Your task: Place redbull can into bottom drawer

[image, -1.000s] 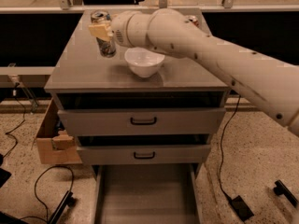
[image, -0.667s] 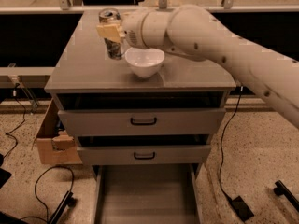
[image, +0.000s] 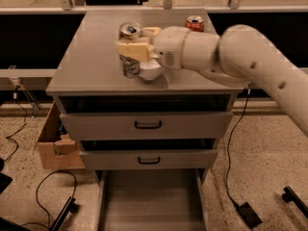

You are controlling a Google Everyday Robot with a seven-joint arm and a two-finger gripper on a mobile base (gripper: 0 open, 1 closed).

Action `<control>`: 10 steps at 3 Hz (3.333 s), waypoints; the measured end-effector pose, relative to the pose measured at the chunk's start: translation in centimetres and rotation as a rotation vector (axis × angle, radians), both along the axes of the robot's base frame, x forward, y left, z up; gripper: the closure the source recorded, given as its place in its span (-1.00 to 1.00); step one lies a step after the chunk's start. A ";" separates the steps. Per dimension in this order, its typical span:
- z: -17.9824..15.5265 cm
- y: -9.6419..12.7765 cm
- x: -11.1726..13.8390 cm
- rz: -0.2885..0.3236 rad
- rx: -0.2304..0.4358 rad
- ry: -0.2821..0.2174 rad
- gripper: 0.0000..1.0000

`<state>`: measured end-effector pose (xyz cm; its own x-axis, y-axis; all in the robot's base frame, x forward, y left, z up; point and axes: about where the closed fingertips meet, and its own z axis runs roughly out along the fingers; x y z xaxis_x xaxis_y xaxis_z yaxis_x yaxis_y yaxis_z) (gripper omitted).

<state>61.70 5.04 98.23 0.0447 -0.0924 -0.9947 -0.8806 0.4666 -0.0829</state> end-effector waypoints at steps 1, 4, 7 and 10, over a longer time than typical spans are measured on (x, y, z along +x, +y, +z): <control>1.3 -2.9 -4.9 0.166 0.034 -0.173 1.00; -1.7 -3.0 -8.6 0.244 0.009 -0.208 1.00; -19.7 -2.8 -19.0 0.170 0.131 -0.065 1.00; -30.9 0.0 -21.3 0.166 0.095 0.003 1.00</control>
Offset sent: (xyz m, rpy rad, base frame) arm -0.0915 -0.0543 0.0094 -0.0207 -0.3459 0.2852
